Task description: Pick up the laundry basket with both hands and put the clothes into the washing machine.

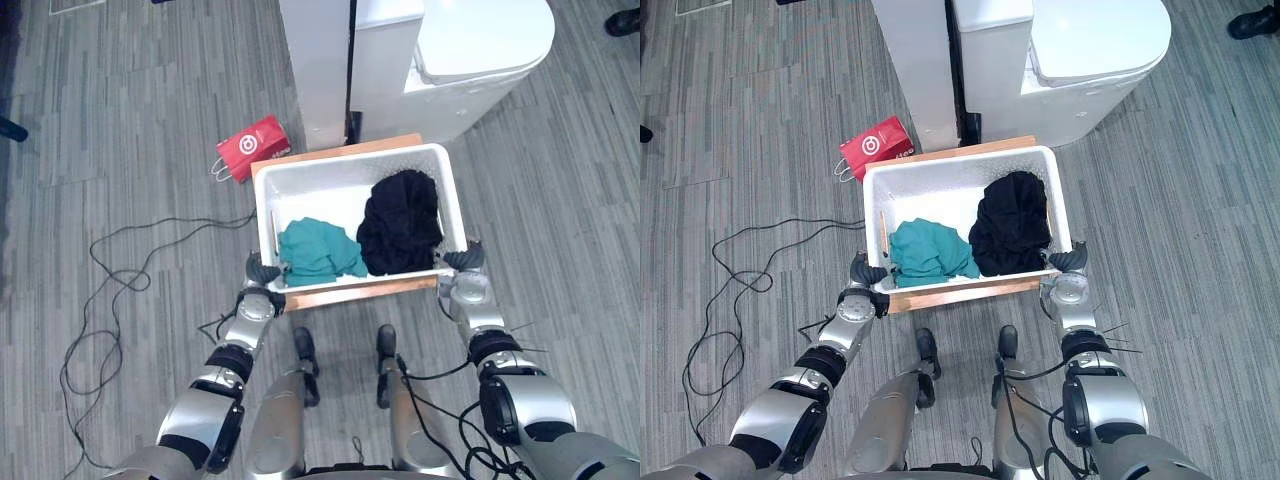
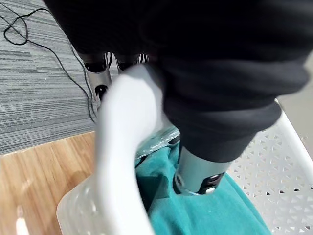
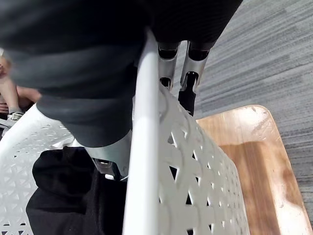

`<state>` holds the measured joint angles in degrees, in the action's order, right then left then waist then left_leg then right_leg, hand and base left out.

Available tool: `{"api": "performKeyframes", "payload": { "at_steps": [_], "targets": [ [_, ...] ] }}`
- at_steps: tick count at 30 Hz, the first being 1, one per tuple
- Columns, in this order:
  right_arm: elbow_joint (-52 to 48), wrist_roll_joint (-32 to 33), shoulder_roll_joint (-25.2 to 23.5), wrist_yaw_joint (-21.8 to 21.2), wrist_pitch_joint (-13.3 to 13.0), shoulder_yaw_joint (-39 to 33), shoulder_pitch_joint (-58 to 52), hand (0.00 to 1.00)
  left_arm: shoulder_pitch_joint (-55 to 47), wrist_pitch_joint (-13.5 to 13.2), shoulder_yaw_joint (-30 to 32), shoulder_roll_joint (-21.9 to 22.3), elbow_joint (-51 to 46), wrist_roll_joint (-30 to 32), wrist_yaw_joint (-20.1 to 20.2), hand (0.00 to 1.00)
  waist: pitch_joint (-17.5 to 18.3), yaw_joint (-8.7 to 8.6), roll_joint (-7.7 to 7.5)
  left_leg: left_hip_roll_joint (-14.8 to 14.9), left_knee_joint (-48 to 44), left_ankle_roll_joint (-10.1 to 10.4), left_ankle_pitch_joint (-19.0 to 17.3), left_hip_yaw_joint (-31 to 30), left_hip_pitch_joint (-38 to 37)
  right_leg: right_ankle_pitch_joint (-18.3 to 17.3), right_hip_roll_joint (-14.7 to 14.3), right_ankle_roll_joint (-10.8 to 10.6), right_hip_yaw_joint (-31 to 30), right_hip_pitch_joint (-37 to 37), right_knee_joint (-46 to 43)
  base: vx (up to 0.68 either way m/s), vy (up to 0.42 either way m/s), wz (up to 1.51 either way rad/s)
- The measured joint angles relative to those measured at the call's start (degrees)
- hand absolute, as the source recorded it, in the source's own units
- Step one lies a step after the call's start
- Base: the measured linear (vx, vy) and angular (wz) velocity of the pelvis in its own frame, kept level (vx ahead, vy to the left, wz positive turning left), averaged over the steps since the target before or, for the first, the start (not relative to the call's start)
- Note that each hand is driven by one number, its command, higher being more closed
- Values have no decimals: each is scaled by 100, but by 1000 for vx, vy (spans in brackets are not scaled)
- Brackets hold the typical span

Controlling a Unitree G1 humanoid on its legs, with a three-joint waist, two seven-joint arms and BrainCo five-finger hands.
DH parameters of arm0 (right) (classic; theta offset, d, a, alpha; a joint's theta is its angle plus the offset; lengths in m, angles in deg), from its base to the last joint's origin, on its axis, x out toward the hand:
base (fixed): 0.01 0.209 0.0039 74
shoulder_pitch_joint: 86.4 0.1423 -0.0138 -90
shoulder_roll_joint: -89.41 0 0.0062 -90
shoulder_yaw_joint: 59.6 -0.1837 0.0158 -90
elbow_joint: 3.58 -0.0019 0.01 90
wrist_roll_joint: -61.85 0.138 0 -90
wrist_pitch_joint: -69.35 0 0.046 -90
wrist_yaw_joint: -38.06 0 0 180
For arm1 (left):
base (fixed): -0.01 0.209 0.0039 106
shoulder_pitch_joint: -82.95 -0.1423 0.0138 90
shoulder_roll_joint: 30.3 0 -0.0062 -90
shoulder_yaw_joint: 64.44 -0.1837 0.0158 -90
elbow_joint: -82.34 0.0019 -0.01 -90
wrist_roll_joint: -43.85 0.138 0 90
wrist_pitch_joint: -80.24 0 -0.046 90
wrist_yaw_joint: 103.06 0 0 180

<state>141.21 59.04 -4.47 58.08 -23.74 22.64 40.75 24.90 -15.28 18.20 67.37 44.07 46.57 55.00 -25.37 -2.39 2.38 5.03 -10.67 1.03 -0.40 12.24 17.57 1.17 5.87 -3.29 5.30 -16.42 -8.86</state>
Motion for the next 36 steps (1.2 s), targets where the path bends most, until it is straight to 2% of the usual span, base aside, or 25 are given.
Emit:
{"api": "performKeyframes", "payload": {
  "at_steps": [2, 9, 11, 12, 17, 19, 20, 21, 22, 24, 27, 29, 30, 31, 32, 33, 34, 35, 36],
  "targets": [
    [-669, -1, 73, 1, 115, 208, -405, 100, -339, 15, -111, -74, -522, -98, 0, 100, -49, 7, -4, 4, 6, 0, -1, 0, -10, -1, -5, 0, 1, 9, 5, 58, 1, -1],
    [-2660, 51, 7, -66, 174, 484, -2123, 100, -2022, 84, -268, -174, -2267, -253, 77, 100, -14, 1, -14, -13, 234, 52, -79, 5, -659, -116, -38, 0, -11, 605, 133, 99, -2, -1],
    [-3367, 50, -10, -247, 145, 507, -2733, 100, -2678, 82, -307, -221, -2866, -269, 165, 100, 220, 9, -20, -24, 278, 66, -130, 10, -792, -218, -50, -2, -22, 720, 137, 64, -12, -1],
    [-3624, 48, -42, -338, 132, 511, -3007, 100, -2988, 82, -321, -243, -3058, -270, 225, 100, 464, 9, -18, -14, 293, 82, -149, 17, -801, -235, -71, 6, -27, 728, 163, 80, -15, -5],
    [-4590, 47, -45, -505, -4, 533, -3874, 100, -3938, 81, -316, -261, -3842, -269, 490, 100, 996, 10, -26, 70, 208, 146, -348, 128, -1134, -238, -163, 14, -173, 1112, 378, 81, -16, -17],
    [-4838, 49, -46, -584, -81, 531, -4030, 100, -4239, 81, -284, -264, -4159, -299, 555, 100, 1119, 15, -64, 62, -11, 122, -435, -172, -1119, -226, -187, 23, -350, 1118, 396, 46, -23, -49],
    [-4995, 49, -45, -663, -94, 532, -4135, 100, -4440, 81, -270, -253, -4346, -328, 566, 100, 1167, 25, -58, 41, -153, 216, -541, -697, -1122, -202, -219, 12, -531, 1109, 400, 26, -43, -75],
    [-5150, 50, -1, -717, -110, 514, -4200, 100, -4577, 80, -274, -216, -4459, -352, 616, 100, 1250, 13, 32, 79, -208, 307, -761, -1014, -1142, -175, -302, -12, -686, 1062, 411, 16, -26, -79],
    [-5197, 50, 4, -768, -130, 469, -4274, 100, -4605, 80, -274, -205, -4483, -376, 661, 100, 1294, 6, 61, 100, -219, 310, -848, -1039, -1140, -155, -334, -23, -759, 1026, 417, -7, 64, -71],
    [-5235, 52, -98, -811, -162, 336, -4462, 100, -4608, 81, -286, -229, -4499, -397, 767, 100, 1379, -10, -14, 91, -221, 289, -868, -798, -1171, -15, -328, -55, -1009, 986, 541, -21, 93, -67],
    [-5380, 51, -255, -861, -161, 316, -4684, 100, -4643, 84, -287, -348, -4501, -430, 828, 100, 1467, -53, -170, 119, -325, 230, -999, -114, -1129, 289, -372, -153, -1709, 695, 736, -47, 78, -124],
    [-5373, 53, -280, -867, -153, 314, -4665, 100, -4646, 120, -287, -348, -4566, -430, 837, 100, 1459, -179, -205, 257, -856, 133, -1348, 493, -975, 577, -488, -212, -2200, 423, 797, -72, 85, -151],
    [-5325, 58, -279, -868, -154, 316, -4663, 100, -4634, 126, -274, -342, -4569, -430, 837, 100, 1457, -201, -209, 310, -976, 99, -1416, 644, -958, 729, -565, -158, -2168, 337, 797, -103, 76, -181],
    [-5241, 61, -317, -871, -148, 315, -4532, 100, -4568, 169, -235, -334, -4568, -430, 836, 100, 1457, -194, -209, 443, -1009, 24, -1470, 1031, -982, 1275, -733, 166, -1582, 193, 950, -112, 44, -209],
    [-5144, 62, -379, -870, -154, 320, -4409, 100, -4473, 198, -136, -343, -4571, -425, 843, 100, 1436, -137, -252, 643, -881, -3, -1443, 1571, -1097, 1578, -748, 738, -298, 235, 1247, -108, 0, -208],
    [-5123, 65, -410, -867, -154, 320, -4374, 100, -4411, 214, -94, -328, -4572, -425, 847, 100, 1398, -137, -323, 627, -838, -17, -1431, 1820, -1195, 1007, -644, 995, 515, 194, 865, -96, -26, -189],
    [-5036, 72, -430, -866, -153, 315, -4309, 100, -4383, 229, -35, -310, -4569, -426, 846, 100, 1372, -118, -406, 623, -807, -38, -1441, 2251, -1392, 167, -410, 1128, 1668, 164, 269, -138, -37, -195],
    [-4877, 67, -435, -868, -152, 327, -4200, 100, -4396, 263, 0, -290, -4570, -425, 846, 100, 1362, -82, -361, 737, -824, -56, -1452, 2789, -1585, -347, 7, 1275, 2577, 30, -491, -167, -33, -225],
    [-4779, 69, -446, -870, -152, 345, -4207, 100, -4391, 267, 23, -289, -4571, -425, 847, 100, 1362, -78, -351, 832, -835, -52, -1461, 3131, -1743, -721, 452, 1244, 3066, -37, -1271, -144, -53, -183]
  ]
}}
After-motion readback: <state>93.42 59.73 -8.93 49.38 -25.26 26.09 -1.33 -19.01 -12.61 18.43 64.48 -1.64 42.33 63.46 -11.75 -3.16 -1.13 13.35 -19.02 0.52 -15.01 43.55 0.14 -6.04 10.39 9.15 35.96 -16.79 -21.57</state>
